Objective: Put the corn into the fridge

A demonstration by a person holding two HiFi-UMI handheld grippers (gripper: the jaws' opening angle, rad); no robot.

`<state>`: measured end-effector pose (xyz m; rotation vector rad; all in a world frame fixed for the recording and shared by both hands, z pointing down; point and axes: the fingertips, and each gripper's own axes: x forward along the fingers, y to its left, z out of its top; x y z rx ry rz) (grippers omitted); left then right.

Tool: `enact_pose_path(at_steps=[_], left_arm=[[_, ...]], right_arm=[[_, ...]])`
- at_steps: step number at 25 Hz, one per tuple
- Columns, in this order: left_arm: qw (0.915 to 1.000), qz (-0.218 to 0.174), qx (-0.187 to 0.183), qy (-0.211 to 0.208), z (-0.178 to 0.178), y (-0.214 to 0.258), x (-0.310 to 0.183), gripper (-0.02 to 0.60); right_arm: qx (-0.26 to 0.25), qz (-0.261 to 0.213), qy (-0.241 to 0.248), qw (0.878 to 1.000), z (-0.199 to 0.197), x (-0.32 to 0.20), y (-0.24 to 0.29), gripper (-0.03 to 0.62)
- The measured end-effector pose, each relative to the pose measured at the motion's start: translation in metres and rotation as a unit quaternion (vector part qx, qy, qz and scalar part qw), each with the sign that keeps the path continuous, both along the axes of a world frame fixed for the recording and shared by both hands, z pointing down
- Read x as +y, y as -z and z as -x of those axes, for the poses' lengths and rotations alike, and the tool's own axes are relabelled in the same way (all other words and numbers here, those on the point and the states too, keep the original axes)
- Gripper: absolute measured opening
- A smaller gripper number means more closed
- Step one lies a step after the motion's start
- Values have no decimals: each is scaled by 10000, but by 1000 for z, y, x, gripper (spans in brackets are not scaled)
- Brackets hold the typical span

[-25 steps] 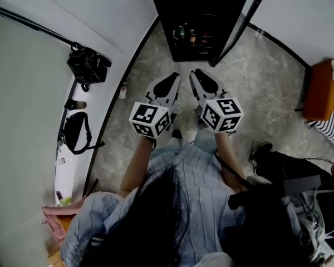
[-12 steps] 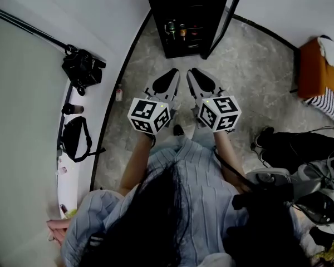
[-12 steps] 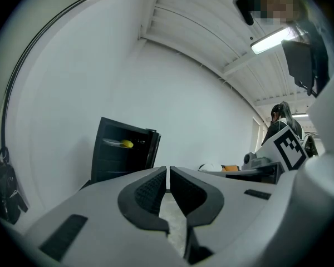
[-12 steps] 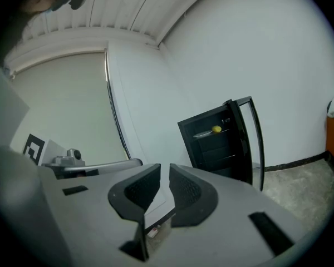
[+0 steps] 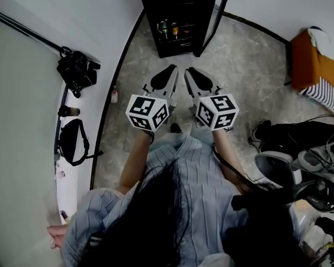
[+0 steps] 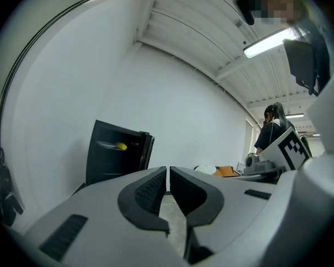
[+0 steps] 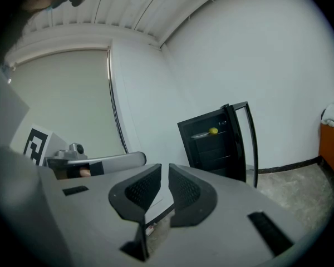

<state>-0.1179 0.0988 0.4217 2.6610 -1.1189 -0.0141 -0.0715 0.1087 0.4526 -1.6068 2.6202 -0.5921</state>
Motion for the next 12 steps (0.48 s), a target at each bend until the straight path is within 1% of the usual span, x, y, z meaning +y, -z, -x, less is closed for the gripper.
enact_pose_path(at_steps=[6, 12], left_arm=[[10000, -68, -27, -33, -4, 5, -2, 28], [10000, -72, -37, 50, -2, 6, -9, 28]], right_arm=[[33, 15, -49, 10000, -5, -3, 2, 46], [98, 31, 53, 9999, -2, -13, 0, 43]])
